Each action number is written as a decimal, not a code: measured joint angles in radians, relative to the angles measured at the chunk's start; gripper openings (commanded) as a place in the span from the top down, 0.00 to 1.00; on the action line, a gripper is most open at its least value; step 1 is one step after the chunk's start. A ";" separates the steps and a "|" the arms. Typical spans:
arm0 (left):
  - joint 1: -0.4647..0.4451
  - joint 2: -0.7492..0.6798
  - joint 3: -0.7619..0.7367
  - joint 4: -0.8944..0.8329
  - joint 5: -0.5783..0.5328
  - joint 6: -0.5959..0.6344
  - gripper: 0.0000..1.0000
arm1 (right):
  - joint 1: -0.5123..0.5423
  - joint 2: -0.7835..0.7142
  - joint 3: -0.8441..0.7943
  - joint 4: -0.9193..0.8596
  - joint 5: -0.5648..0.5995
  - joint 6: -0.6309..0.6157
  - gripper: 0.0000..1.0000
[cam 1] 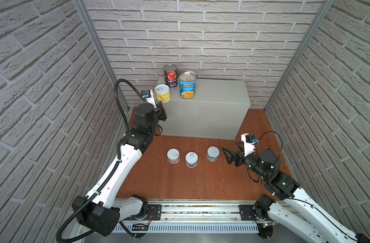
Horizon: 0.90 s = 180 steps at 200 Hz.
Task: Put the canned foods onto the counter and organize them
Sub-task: 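Lower the left gripper around the small yellow can on the cabinet top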
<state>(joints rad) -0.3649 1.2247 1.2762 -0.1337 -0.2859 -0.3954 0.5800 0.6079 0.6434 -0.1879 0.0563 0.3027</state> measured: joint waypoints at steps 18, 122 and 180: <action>0.006 0.020 0.000 -0.012 0.011 0.001 0.69 | 0.000 -0.027 0.003 -0.024 0.017 -0.007 0.02; 0.028 0.138 0.129 -0.027 0.057 0.010 0.70 | 0.000 -0.071 -0.002 -0.068 0.056 0.001 0.02; 0.031 0.185 0.161 -0.032 0.076 0.029 0.70 | 0.000 -0.070 -0.016 -0.067 0.055 0.017 0.02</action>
<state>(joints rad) -0.3336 1.4097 1.4372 -0.1654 -0.2104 -0.3668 0.5800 0.5377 0.6277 -0.2546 0.1108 0.3195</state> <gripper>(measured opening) 0.304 0.982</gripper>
